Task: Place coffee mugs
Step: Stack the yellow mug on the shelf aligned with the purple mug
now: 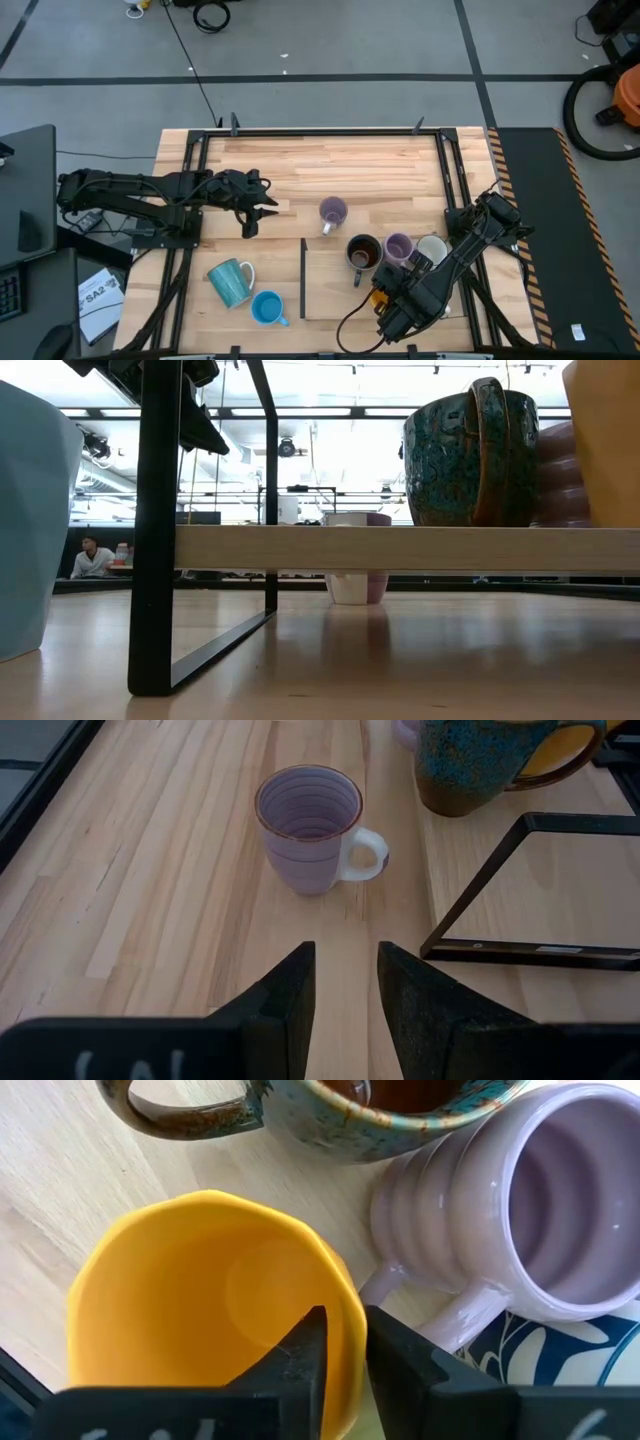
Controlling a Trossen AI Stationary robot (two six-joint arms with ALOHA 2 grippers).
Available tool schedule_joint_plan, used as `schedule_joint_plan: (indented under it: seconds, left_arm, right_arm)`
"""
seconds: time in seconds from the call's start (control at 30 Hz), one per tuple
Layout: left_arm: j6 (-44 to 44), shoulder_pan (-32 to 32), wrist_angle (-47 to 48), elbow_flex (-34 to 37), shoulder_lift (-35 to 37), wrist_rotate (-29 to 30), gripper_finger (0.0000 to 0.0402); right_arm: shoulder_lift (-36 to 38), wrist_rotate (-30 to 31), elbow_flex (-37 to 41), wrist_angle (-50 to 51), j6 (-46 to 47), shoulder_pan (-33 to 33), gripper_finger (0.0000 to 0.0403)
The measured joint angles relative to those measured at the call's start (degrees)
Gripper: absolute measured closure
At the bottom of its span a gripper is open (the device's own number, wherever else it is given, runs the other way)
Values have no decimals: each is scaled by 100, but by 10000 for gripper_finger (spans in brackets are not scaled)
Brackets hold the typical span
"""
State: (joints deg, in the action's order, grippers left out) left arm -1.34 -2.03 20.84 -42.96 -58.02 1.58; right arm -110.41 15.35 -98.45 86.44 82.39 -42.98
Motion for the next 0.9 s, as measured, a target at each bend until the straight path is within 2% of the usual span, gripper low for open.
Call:
schedule_joint_plan:
  seconds: [0.3,0.9]
  left_arm:
    - [2,0,0,0,0,0,285]
    - [0,1,0,0,0,0,285]
  right_arm:
    - [0,0,0,36,-2,0,286]
    - [-2,-13,0,84,-151,0,281]
